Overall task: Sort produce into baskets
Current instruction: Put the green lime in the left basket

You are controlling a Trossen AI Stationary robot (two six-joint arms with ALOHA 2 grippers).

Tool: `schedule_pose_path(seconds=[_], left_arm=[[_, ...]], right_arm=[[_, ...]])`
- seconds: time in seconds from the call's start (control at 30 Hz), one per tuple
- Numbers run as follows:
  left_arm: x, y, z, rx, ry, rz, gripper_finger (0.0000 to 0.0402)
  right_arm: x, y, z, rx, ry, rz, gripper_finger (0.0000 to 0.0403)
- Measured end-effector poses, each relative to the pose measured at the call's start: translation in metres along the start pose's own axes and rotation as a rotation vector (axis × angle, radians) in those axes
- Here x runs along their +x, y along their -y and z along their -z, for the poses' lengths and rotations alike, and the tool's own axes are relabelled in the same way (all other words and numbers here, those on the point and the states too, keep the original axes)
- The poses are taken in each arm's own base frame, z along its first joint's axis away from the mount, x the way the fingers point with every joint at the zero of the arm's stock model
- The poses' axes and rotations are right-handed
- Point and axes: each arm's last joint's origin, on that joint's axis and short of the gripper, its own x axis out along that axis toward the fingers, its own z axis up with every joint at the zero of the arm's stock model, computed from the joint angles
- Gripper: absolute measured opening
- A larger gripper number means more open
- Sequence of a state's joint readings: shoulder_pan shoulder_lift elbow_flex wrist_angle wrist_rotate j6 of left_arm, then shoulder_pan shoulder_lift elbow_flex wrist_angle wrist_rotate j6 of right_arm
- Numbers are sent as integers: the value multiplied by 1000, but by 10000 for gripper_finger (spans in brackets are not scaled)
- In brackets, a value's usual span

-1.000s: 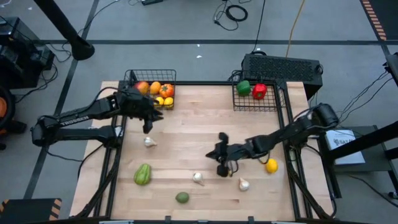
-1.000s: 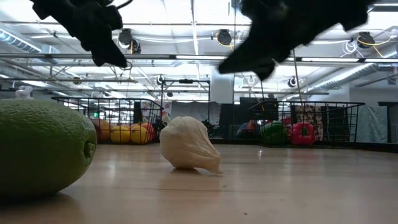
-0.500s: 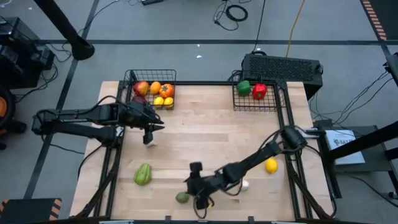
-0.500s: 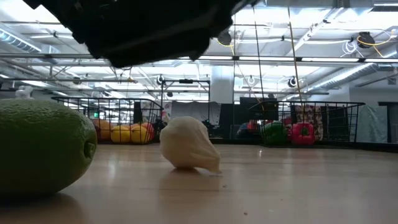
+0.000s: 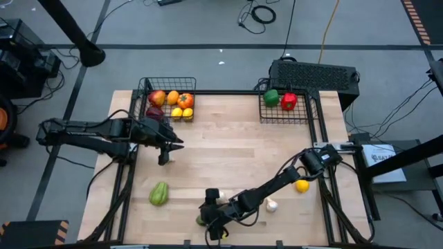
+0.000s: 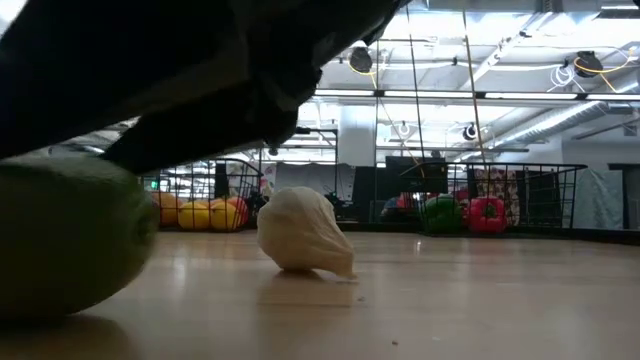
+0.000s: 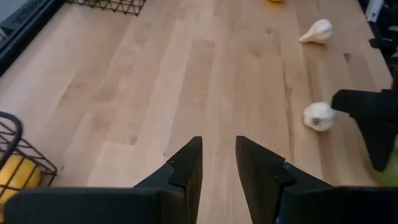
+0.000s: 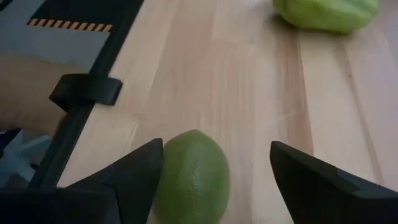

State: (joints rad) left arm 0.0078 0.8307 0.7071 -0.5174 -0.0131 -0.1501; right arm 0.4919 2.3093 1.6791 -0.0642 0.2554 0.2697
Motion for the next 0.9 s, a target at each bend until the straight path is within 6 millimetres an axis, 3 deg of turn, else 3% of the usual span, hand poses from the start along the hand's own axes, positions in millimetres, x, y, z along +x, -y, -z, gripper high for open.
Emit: schedule_pose_path(seconds=[0.27, 0.43, 0.7, 0.9], left_arm=[[0, 7, 1, 30, 2, -6, 103], [-1, 12, 2, 45, -1, 18, 103], [-1, 21, 4, 56, -4, 43, 103], [-2, 23, 4, 65, 1, 25, 103]], right_arm=[[1, 2, 0, 32, 22, 76, 283], [-2, 0, -1, 116, 1, 0, 283], [0, 3, 7, 144, -69, 39, 274], [14, 8, 24, 157, -130, 64, 255]])
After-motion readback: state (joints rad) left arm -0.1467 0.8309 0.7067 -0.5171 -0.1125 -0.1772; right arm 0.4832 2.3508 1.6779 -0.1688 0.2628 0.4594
